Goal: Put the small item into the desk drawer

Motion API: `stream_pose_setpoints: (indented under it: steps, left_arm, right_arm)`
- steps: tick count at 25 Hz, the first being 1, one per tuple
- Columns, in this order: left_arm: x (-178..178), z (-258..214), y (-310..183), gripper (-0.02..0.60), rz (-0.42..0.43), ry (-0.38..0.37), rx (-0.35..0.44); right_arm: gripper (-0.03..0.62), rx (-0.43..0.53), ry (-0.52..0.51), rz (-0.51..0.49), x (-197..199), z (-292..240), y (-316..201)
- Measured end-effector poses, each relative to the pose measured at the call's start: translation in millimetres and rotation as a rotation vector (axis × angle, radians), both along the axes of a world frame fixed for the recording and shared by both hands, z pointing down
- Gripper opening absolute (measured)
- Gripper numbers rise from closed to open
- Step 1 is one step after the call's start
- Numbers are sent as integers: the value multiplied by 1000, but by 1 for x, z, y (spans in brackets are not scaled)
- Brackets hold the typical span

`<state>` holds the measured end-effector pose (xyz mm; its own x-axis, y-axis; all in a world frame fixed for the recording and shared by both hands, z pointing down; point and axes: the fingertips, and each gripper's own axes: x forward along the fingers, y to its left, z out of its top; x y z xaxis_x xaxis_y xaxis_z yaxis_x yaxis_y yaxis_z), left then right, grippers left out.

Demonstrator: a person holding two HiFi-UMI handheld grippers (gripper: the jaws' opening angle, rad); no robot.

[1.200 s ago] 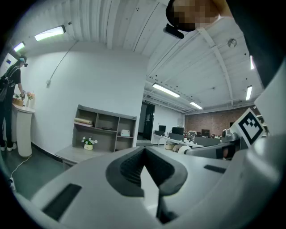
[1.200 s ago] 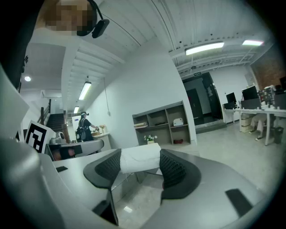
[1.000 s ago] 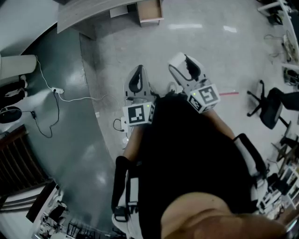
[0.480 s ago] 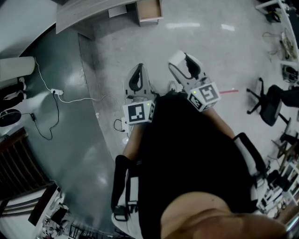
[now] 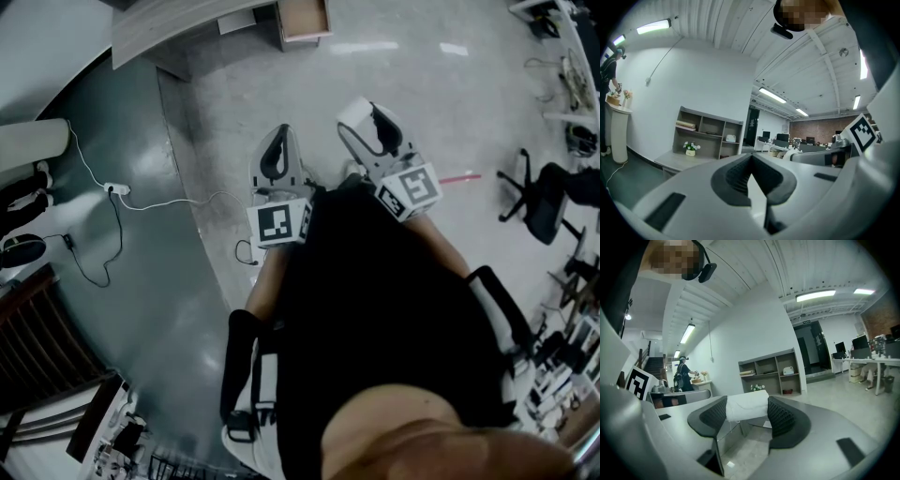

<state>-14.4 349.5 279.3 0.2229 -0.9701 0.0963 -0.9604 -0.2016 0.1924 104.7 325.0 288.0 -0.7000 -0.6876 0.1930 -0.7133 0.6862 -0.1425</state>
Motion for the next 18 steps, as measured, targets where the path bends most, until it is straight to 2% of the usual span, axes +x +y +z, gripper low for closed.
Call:
stream_pose_setpoints:
  steps: [11,18]
  left_arm:
    - [-17,1,-8,-3,50,29,7]
    - [-14,10,-36,-3,61,33,-11]
  right_arm:
    - [262,-18,21,50,-22,11,-8]
    - [262,-29,17,59,-22,17,-38]
